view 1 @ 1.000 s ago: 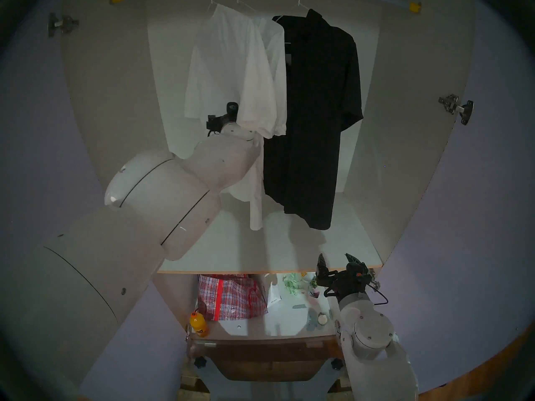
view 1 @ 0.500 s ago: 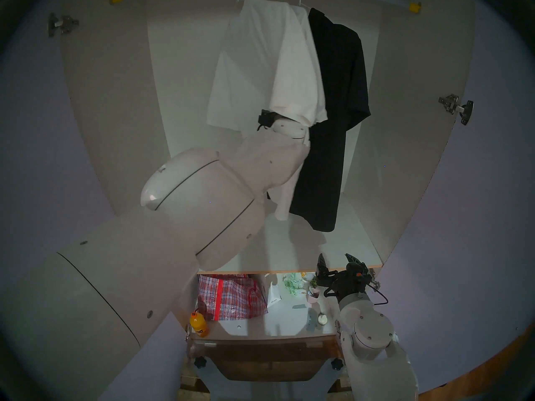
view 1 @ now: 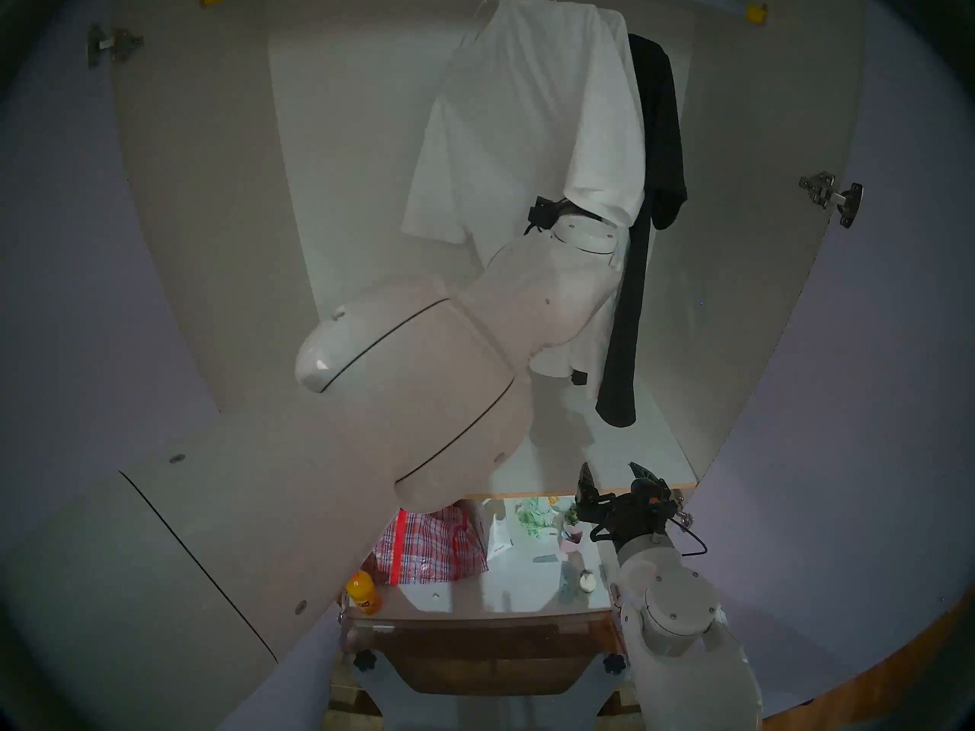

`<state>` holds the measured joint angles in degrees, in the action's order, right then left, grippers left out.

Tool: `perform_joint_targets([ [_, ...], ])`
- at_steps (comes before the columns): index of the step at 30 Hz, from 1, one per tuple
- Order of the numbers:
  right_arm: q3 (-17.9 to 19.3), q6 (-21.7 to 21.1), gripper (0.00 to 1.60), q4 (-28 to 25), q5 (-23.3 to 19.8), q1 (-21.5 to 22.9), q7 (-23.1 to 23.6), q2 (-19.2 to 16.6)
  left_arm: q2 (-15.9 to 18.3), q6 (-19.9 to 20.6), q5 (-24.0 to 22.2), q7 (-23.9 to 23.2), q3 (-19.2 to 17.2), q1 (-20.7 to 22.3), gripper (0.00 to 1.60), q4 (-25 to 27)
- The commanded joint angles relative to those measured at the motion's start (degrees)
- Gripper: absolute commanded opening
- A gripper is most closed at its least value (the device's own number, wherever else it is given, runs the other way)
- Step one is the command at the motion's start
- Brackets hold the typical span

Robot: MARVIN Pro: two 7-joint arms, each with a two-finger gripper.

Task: Move and arrange clothes and pants in the wardrobe

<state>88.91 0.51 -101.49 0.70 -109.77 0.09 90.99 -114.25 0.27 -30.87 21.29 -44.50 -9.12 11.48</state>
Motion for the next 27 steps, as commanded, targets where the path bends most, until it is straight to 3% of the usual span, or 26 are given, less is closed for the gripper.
perform_joint_targets([
  [1, -0.13, 0.36, 1.6, -1.17, -0.05, 0.68, 0.02, 0.13, -0.75, 1.27, -0.23, -2.52, 1.59, 0.46, 1.6, 6.39],
  [6, -0.12, 0.38, 1.6, -1.01, -0.03, 0.75, 0.02, 0.13, -0.75, 2.67, -0.6, -5.21, 5.88, -2.49, 1.6, 13.54],
  [13, -0.13, 0.41, 1.6, -1.08, -0.04, 0.76, 0.03, 0.14, -0.75, 4.99, -3.38, -5.4, 12.27, -4.44, 1.6, 21.45],
  [19, -0.13, 0.42, 1.6, -1.1, -0.04, 0.75, 0.03, 0.15, -0.75, 6.89, -5.96, -5.34, 15.06, -4.02, 1.6, 21.11],
  [23, -0.13, 0.42, 1.6, -1.15, -0.04, 0.74, 0.03, 0.15, -0.75, 7.04, -8.15, -4.5, 13.93, -3.41, 1.6, 18.17],
  [27, -0.13, 0.44, 1.6, -1.39, -0.06, 0.63, 0.03, 0.18, -0.75, 4.16, -10.04, -3.86, 12.07, -3.63, 1.6, 15.85],
])
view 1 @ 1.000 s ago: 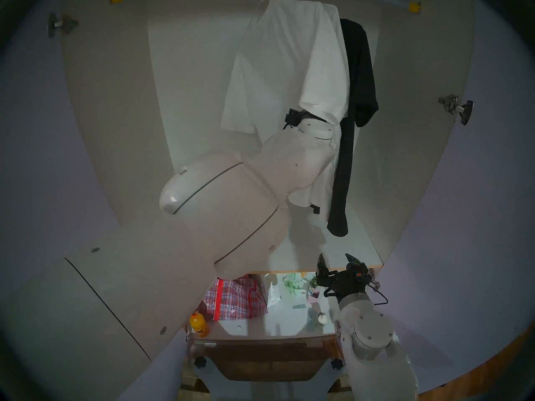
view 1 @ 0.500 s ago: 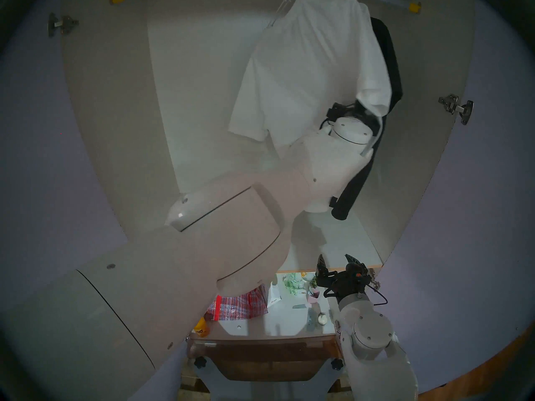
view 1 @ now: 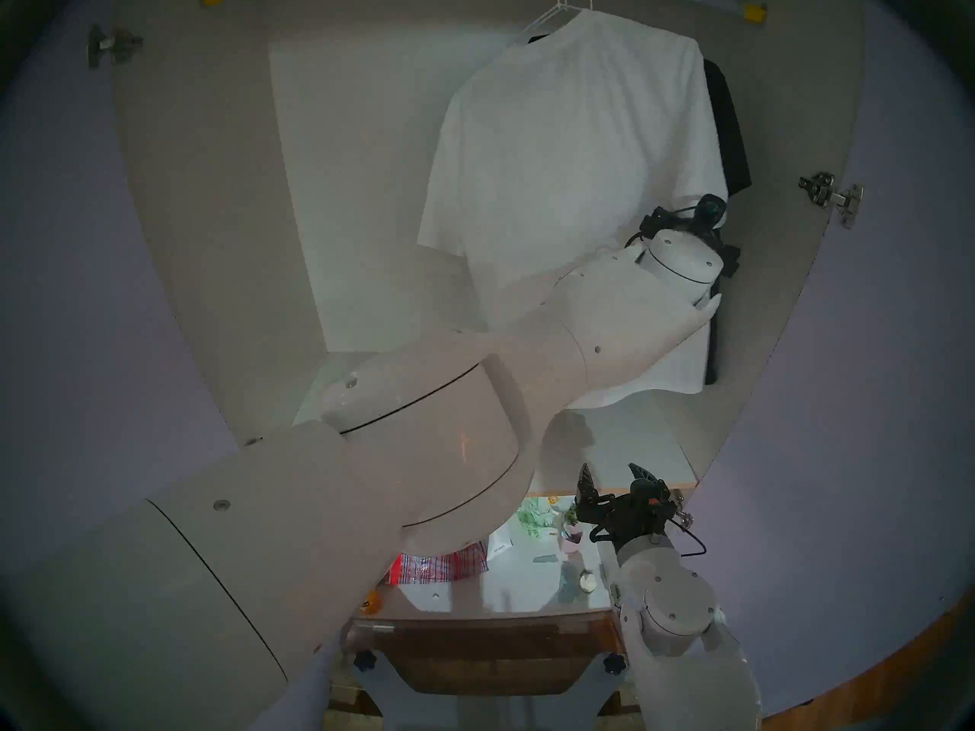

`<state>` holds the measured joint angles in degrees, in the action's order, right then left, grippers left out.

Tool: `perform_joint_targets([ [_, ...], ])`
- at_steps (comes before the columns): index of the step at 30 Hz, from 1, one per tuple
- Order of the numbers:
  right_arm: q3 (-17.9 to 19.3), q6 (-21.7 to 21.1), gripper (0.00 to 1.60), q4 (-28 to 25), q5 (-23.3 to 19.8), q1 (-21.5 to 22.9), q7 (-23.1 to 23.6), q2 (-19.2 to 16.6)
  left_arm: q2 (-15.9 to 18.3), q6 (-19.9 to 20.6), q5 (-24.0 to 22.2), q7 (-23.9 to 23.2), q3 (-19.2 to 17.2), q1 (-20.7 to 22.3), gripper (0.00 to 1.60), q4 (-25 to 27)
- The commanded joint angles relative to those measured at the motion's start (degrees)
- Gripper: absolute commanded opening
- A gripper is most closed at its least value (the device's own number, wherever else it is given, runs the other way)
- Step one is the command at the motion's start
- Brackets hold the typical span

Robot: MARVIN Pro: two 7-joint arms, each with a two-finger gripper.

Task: Move and arrange clothes and pants in the wardrobe

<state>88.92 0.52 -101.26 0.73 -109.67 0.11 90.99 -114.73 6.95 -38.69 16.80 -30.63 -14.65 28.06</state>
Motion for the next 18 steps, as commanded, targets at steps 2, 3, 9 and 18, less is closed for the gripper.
perform_joint_targets([
  [2, -0.14, 0.42, 1.6, -1.78, -0.11, 0.46, 0.02, 0.19, -0.27, -6.18, -2.47, 1.7, -2.39, 0.77, 1.6, -1.24],
  [3, -0.14, 0.39, 1.6, -1.88, -0.12, 0.4, 0.02, 0.2, -0.27, -7.53, -1.87, 2.51, -2.07, 0.43, 1.6, -1.63],
  [9, -0.14, 0.36, 1.6, -1.96, -0.12, 0.35, 0.02, 0.2, -0.27, -13.84, -1.82, 2.49, -2.22, -0.56, 1.6, -2.68],
  [18, -0.14, 0.3, 1.6, -2.07, -0.13, 0.29, 0.03, 0.22, 4.38, -17.43, 2.08, 3.52, 3.13, -1.84, 1.6, 1.84],
])
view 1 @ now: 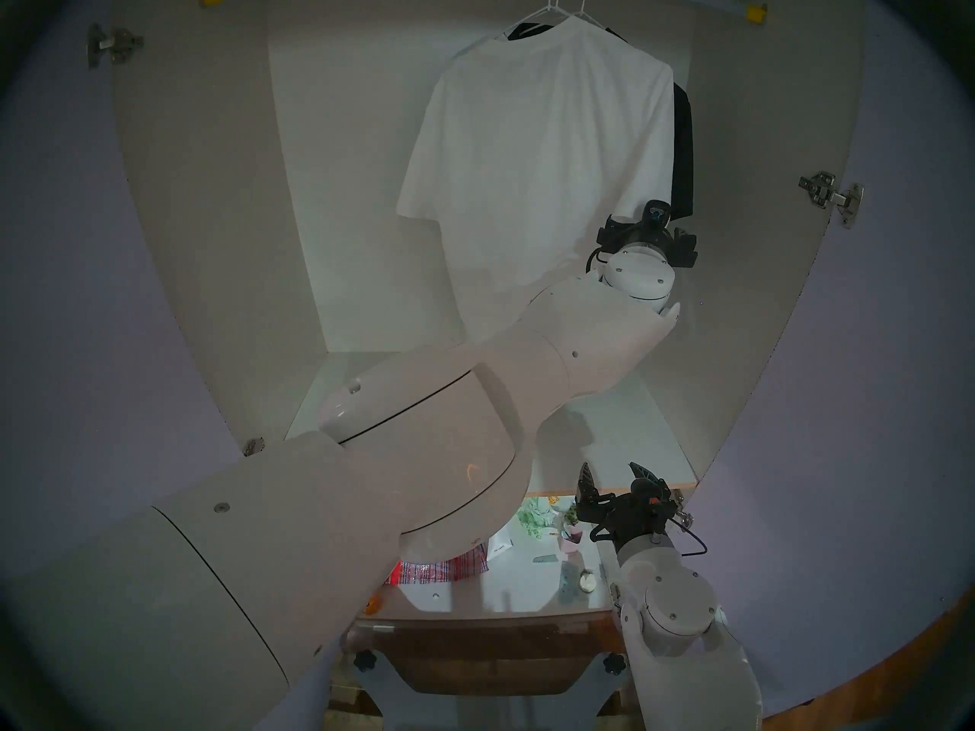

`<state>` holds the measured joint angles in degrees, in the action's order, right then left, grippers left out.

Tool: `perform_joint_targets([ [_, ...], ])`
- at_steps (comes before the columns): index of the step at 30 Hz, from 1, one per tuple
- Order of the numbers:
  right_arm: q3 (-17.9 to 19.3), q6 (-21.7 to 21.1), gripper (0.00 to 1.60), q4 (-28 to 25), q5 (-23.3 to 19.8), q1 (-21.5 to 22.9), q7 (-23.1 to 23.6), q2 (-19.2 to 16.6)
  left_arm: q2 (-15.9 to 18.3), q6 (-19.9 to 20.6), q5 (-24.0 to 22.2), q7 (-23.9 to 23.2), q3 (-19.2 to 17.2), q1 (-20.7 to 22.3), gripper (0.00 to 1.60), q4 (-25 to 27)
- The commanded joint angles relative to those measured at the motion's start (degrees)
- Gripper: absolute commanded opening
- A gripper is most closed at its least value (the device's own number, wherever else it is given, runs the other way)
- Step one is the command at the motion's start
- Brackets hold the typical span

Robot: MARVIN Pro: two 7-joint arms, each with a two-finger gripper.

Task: Move and arrange clothes and pants in the wardrobe

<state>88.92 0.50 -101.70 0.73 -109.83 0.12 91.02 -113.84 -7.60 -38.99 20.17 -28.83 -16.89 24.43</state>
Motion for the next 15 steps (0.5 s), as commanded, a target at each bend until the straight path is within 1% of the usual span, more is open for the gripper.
perform_joint_targets([
  [1, -0.13, 0.34, 1.6, -1.58, -0.12, 0.48, 0.02, 0.19, 5.06, -3.45, 3.31, 0.92, 2.62, 0.12, 1.6, 7.04],
  [2, -0.13, 0.35, 1.6, -1.55, -0.11, 0.5, 0.02, 0.18, 6.61, -3.24, 3.58, 1.26, 3.31, -0.28, 1.6, 8.99],
  [3, -0.13, 0.36, 1.6, -1.5, -0.11, 0.52, 0.02, 0.18, 8.85, -2.76, 4.31, 2.71, 4.52, -0.82, 1.6, 11.95],
  [4, -0.13, 0.36, 1.6, -1.5, -0.11, 0.52, 0.02, 0.18, 8.85, -2.76, 4.31, 2.71, 4.52, -0.82, 1.6, 11.95],
  [5, -0.13, 0.37, 1.6, -1.45, -0.1, 0.54, 0.03, 0.18, 11.7, -2.31, 4.92, 4.12, 5.81, -1.46, 1.6, 15.8],
  [6, -0.13, 0.38, 1.6, -1.39, -0.09, 0.57, 0.03, 0.17, 13.08, -2.35, 5.1, 5.0, 6.09, -1.77, 1.6, 17.14],
  [7, -0.13, 0.38, 1.6, -1.39, -0.09, 0.57, 0.03, 0.17, 13.08, -2.35, 5.1, 5.0, 6.09, -1.77, 1.6, 17.14],
  [8, -0.13, 0.38, 1.6, -1.28, -0.08, 0.63, 0.03, 0.16, 15.86, -1.95, 5.55, 7.76, 6.63, -2.66, 1.6, 20.15],
  [9, -0.12, 0.38, 1.6, -1.24, -0.07, 0.64, 0.03, 0.16, 15.52, -1.78, 5.92, 8.93, 5.96, -3.15, 1.6, 19.98],
  [10, -0.12, 0.38, 1.6, -1.24, -0.07, 0.64, 0.03, 0.16, 15.52, -1.78, 5.92, 8.93, 5.96, -3.15, 1.6, 19.98],
  [11, -0.12, 0.39, 1.6, -1.21, -0.07, 0.66, 0.03, 0.15, 18.11, -1.2, 6.15, 10.03, 6.67, -4.0, 1.6, 23.39],
  [12, -0.12, 0.39, 1.6, -1.18, -0.07, 0.67, 0.03, 0.15, 18.8, -1.16, 6.68, 11.56, 6.56, -4.67, 1.6, 24.58],
  [13, -0.12, 0.39, 1.6, -1.15, -0.07, 0.69, 0.03, 0.15, 21.45, -1.27, 6.72, 12.86, 7.23, -5.34, 1.6, 27.39],
  [14, -0.12, 0.39, 1.6, -1.14, -0.07, 0.69, 0.03, 0.15, 20.31, -1.43, 7.24, 14.45, 6.14, -5.99, 1.6, 26.61],
  [15, -0.12, 0.39, 1.6, -1.11, -0.07, 0.71, 0.03, 0.14, 21.45, -1.33, 7.53, 15.67, 6.15, -6.68, 1.6, 28.35],
])
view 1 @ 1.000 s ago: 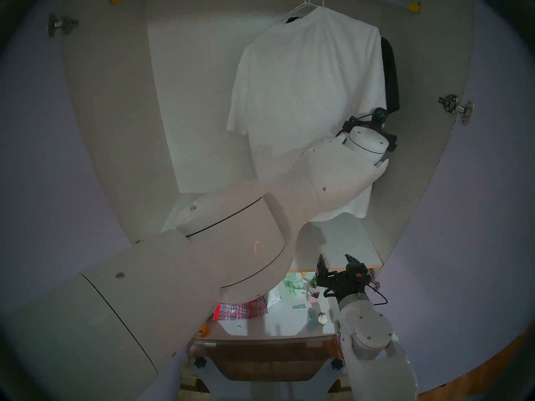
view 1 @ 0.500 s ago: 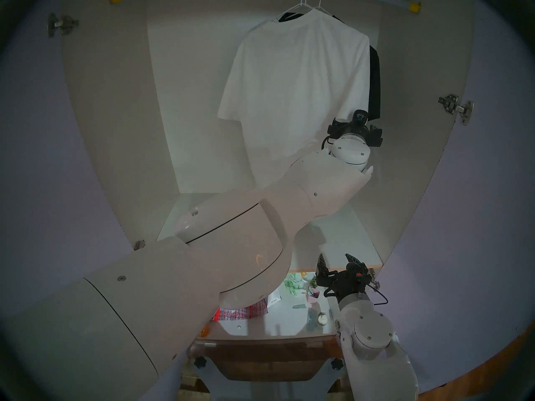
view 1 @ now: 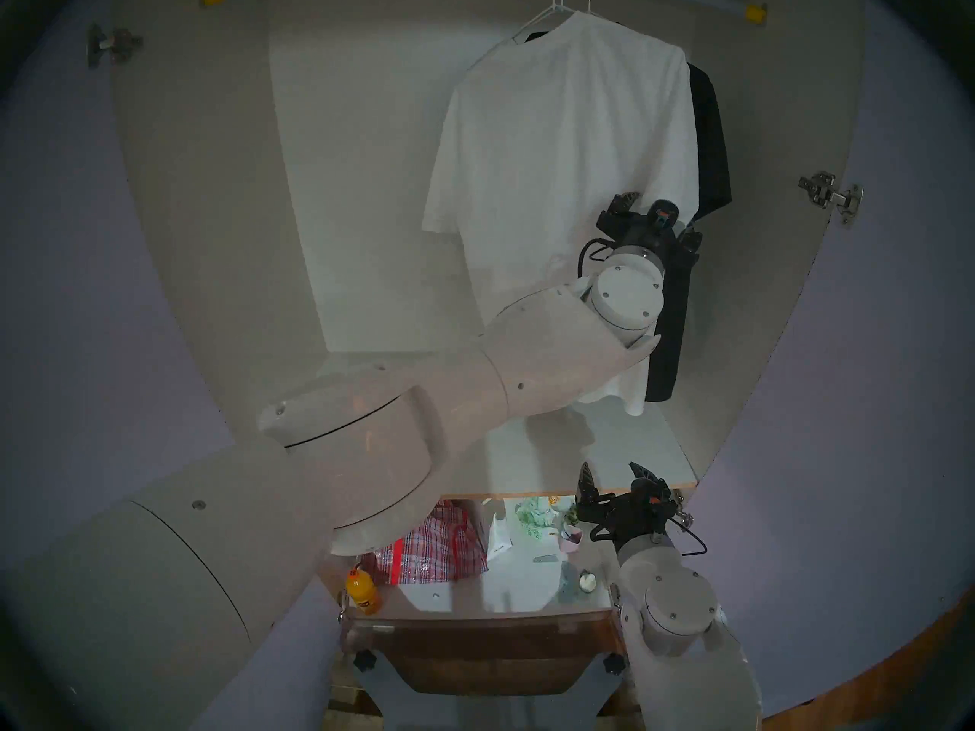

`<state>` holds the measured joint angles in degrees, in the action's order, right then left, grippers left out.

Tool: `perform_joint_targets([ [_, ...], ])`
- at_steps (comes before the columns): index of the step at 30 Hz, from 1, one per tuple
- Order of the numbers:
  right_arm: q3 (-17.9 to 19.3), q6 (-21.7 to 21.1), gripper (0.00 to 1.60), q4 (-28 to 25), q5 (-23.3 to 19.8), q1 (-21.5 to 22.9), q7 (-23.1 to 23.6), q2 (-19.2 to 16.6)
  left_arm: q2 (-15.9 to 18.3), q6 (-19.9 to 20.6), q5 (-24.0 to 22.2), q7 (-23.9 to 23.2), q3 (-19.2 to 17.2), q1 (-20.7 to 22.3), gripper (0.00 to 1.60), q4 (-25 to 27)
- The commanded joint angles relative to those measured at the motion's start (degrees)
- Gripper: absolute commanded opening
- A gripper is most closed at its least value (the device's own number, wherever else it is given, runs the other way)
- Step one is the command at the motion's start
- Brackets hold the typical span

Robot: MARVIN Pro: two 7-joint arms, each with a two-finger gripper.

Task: Move and arrange clothes and pants in the wardrobe

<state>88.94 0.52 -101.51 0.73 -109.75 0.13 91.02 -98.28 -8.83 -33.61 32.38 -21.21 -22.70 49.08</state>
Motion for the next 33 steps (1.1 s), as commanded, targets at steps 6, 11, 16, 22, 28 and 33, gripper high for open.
perform_joint_targets([
  [6, -0.13, 0.37, 1.6, -1.15, -0.04, 0.69, 0.02, 0.14, 11.22, 0.94, 4.68, 10.61, -1.49, -4.09, 1.6, 12.52],
  [11, -0.12, 0.37, 1.6, -0.94, -0.03, 0.76, 0.02, 0.13, 17.04, 0.66, 4.77, 16.61, -3.41, -8.35, 1.6, 24.61],
  [16, -0.11, 0.38, 1.6, -0.83, -0.02, 0.82, 0.03, 0.13, 21.85, 1.3, 4.82, 17.68, -6.52, -12.56, 1.6, 32.67],
  [22, -0.12, 0.41, 1.6, -0.9, -0.02, 0.83, 0.03, 0.14, 27.72, 4.48, 7.28, 18.18, -13.29, -19.91, 1.6, 41.53],
  [28, -0.12, 0.45, 1.6, -1.06, -0.03, 0.78, 0.04, 0.16, 33.94, 11.14, 12.17, 16.78, -17.86, -26.96, 1.6, 48.25],
  [33, -0.12, 0.46, 1.6, -1.27, -0.05, 0.69, 0.04, 0.18, 37.94, 19.16, 18.13, 14.02, -18.74, -30.19, 1.6, 49.96],
])
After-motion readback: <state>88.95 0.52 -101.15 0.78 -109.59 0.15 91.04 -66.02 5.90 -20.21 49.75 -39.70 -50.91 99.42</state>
